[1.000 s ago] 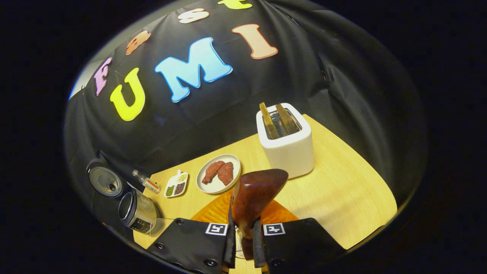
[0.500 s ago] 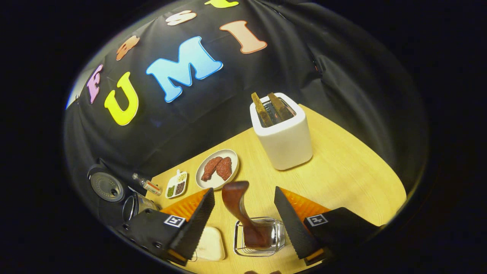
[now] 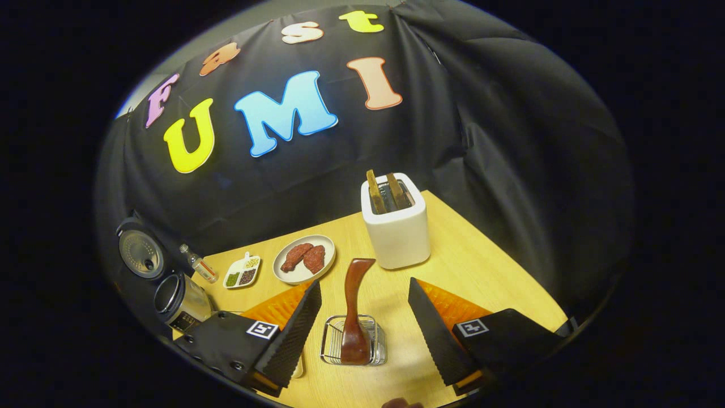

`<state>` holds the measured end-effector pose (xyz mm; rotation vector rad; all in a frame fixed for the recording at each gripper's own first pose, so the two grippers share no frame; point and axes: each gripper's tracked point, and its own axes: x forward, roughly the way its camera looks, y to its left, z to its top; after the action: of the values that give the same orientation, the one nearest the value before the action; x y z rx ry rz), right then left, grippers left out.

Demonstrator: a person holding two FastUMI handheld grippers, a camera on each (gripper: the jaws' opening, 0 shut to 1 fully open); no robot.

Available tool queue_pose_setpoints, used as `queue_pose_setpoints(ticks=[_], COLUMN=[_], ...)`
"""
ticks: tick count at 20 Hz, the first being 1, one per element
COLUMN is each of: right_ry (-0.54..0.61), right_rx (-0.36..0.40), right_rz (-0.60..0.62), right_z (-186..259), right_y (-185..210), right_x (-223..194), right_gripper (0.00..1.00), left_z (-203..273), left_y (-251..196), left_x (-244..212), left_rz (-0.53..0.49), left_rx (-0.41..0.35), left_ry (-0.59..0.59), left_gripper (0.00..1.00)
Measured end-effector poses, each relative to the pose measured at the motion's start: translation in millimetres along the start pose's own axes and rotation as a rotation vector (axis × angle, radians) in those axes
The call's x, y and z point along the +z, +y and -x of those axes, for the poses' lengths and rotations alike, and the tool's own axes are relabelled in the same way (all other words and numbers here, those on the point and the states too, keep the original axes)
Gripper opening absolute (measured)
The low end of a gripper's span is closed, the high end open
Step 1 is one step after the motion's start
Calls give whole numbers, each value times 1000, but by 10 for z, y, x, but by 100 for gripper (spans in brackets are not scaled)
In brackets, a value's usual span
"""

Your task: Close the left gripper, press the button to open the rice cooker; take a wooden spoon from the chopstick holder with the right hand, scoop a spoonful of rice and pour it into the rice cooker, then put the wooden spoon back into the chopstick holder.

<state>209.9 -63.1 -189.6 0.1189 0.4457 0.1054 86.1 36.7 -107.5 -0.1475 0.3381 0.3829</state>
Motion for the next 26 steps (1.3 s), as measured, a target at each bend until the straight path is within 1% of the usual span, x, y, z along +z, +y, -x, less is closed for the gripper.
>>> queue_pose_setpoints(ticks=[2, 4, 6, 9, 13, 15, 17, 20, 21, 23, 25, 26], right_ry=[-37, -69, -131, -217, -286, -320, -332, -322, -316, -302, -287, -281], right_rx=[-20, -33, -35, -40, -62, -86, -113, -158, -169, -179, -185, -193], right_rz=[61, 97, 117, 145, 181, 212, 238, 230, 219, 193, 189, 196], right_z=[139, 299, 431, 634, 879, 982, 1077, 1173, 1198, 1212, 1201, 1249], right_y=[37, 115, 234, 386, 536, 564, 572, 532, 518, 517, 487, 429], right_x=[50, 120, 297, 563, 784, 853, 845, 740, 690, 628, 573, 520], right_gripper=[98, 98, 98, 98, 98, 98, 98, 98, 94, 94, 94, 99], left_z=[-145, -307, -477, -806, -1354, -1687, -2028, -2520, -2653, -2853, -2936, -2946], left_y=[67, 113, 116, 132, 146, 210, 264, 200, 181, 147, 134, 125], left_x=[358, 724, 1061, 1567, 2060, 2252, 2299, 2216, 2180, 2079, 1965, 1930], left_rz=[-2, -16, -23, -16, 22, 33, 44, 76, 82, 80, 78, 79], left_rx=[-22, -48, -84, -119, -165, -157, -146, -161, -164, -160, -150, -153], left_ry=[-46, -79, -111, -144, -164, -161, -128, -45, -19, 30, 70, 89], left_gripper=[96, 96, 96, 96, 96, 96, 96, 95, 95, 96, 96, 96])
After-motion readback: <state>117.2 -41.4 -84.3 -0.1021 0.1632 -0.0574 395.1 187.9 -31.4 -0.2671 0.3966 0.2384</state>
